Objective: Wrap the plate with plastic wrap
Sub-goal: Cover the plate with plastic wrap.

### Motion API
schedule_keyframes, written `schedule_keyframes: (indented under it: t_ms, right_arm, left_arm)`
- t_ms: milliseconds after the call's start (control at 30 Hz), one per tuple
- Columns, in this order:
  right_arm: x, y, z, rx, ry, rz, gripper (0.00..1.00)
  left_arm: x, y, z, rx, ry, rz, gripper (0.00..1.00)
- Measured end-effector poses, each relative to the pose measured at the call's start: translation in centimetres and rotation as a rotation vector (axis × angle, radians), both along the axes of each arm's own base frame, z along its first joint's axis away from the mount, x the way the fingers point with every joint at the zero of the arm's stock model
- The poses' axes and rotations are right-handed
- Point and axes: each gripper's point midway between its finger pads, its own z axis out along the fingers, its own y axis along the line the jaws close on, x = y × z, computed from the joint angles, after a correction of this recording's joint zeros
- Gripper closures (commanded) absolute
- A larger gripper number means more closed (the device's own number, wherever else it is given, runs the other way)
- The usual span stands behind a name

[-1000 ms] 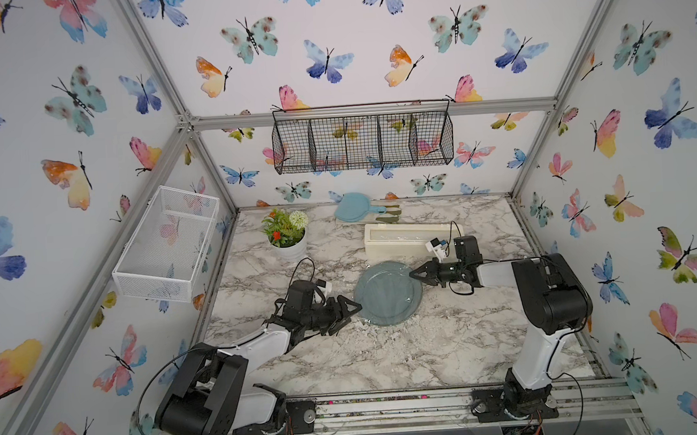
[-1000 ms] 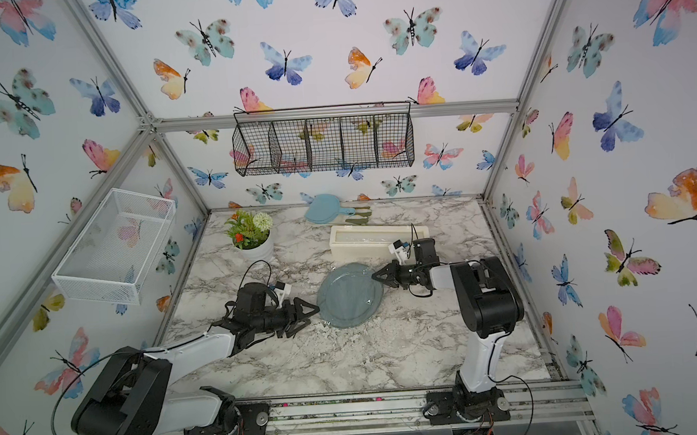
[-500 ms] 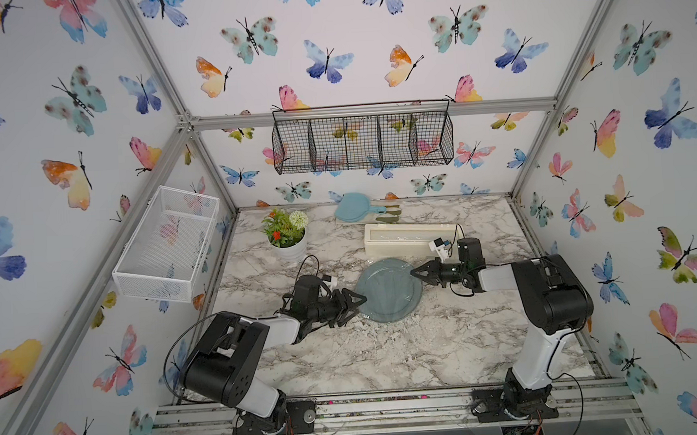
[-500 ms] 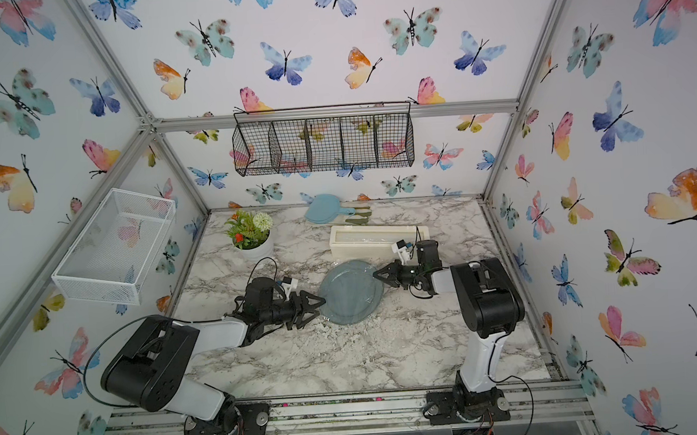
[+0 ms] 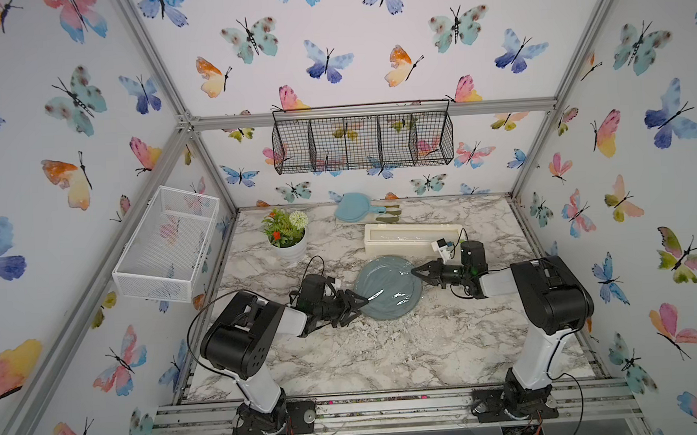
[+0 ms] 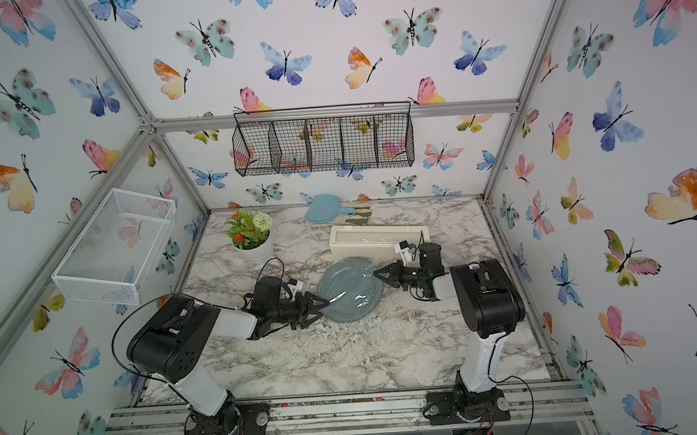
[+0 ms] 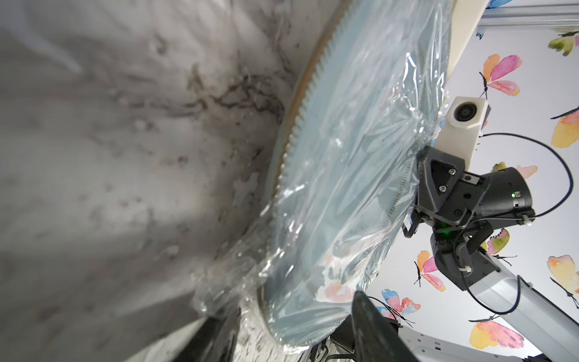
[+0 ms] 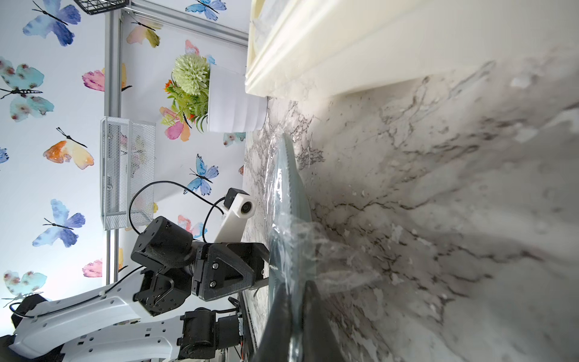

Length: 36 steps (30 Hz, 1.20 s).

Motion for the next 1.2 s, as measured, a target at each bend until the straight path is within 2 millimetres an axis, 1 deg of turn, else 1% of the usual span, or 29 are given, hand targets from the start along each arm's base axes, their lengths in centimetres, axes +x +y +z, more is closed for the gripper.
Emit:
schedule_keyframes:
  t_ms: [33,133,200,333,433,500,567,600,633,700,733,767,800,900,933,1000,1100,1200]
  right_arm:
    - [0.0,0.0,0.0,0.001,0.0,0.0,0.97]
    - [-0.3,0.0,0.0,0.006,0.006,0.004,0.97]
    - [-0.3,-0.2,0.1,0.014,0.011,0.003,0.98]
    - [-0.2,-0.4,0.6,0.024,-0.003,0.0,0.97]
    - [0.0,-0.5,0.8,0.026,-0.011,-0.005,0.98]
    - [0.1,-0.8,0.8,0.026,-0.005,-0.012,0.98]
    - [0.1,-0.8,0.8,0.029,-0.003,-0.012,0.98]
    - [0.1,-0.8,0.9,0.031,-0.002,-0.011,0.98]
    - [0.0,-0.8,0.9,0.032,-0.002,-0.009,0.98]
    - [-0.1,-0.6,1.0,0.036,-0.001,0.001,0.98]
    - [-0.2,-0.5,1.1,0.035,-0.004,0.005,0.98]
    - [-0.3,-0.4,1.2,0.033,-0.003,0.008,0.98]
    - [-0.4,-0.4,1.2,0.032,-0.003,0.009,0.97]
    - [-0.5,-0.3,1.5,0.033,-0.007,0.012,0.98]
    - [-0.5,-0.3,1.5,0.033,-0.01,0.012,0.97]
    - [-0.4,-0.5,1.7,0.034,-0.014,0.008,0.97]
    - [-0.3,-0.5,1.8,0.035,-0.017,0.006,0.98]
    - [-0.3,-0.6,1.8,0.034,-0.019,0.006,0.97]
  left_arm:
    - [0.2,-0.1,0.0,-0.002,-0.003,0.0,0.52]
    - [0.7,-0.3,0.4,-0.017,-0.015,0.005,0.71]
    - [0.8,-0.4,0.4,-0.023,-0.01,0.013,0.81]
    - [1.0,-0.5,0.7,-0.036,-0.015,0.019,0.83]
    - [1.1,-0.5,1.1,-0.055,-0.027,0.025,0.9]
    - [1.2,-0.6,1.6,-0.079,-0.037,0.028,0.93]
    - [1.2,-0.7,2.0,-0.098,-0.049,0.032,0.94]
    - [1.2,-0.6,2.0,-0.102,-0.048,0.034,0.88]
    - [1.1,-0.6,2.0,-0.106,-0.048,0.036,0.76]
    - [0.8,-0.6,2.0,-0.109,-0.055,0.03,0.58]
    - [0.7,-0.6,2.0,-0.11,-0.055,0.027,0.46]
    - [0.6,-0.7,1.9,-0.107,-0.062,0.019,0.37]
    - [0.5,-0.7,2.0,-0.105,-0.065,0.015,0.31]
    - [0.3,-0.6,2.4,-0.09,-0.092,0.001,0.22]
    - [0.3,-0.5,2.6,-0.085,-0.1,-0.002,0.22]
    - [0.3,-0.2,2.9,-0.069,-0.118,-0.005,0.21]
    - [0.5,0.9,3.0,-0.01,-0.142,0.001,0.22]
    - [1.4,2.2,3.1,0.11,-0.174,0.012,0.24]
